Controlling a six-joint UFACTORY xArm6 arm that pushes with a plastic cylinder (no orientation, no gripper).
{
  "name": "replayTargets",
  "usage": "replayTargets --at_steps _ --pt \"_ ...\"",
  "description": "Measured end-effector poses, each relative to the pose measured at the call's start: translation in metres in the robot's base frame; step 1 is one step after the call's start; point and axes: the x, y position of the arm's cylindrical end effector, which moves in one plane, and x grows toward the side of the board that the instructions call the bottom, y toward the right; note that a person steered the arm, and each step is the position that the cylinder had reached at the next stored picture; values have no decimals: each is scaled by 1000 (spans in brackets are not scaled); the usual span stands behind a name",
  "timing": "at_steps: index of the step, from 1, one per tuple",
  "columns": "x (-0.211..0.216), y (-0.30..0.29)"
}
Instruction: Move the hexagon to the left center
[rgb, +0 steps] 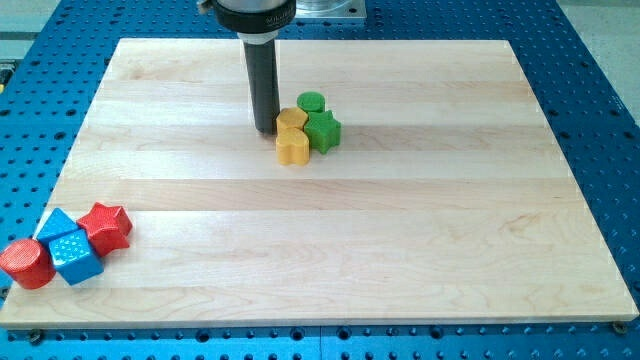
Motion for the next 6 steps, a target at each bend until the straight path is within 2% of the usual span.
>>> replayTargets --at_steps 3,4,5,6 --pt "0 11" --pt "-21 -8" --pt "-48 -2" --pt "-23 34"
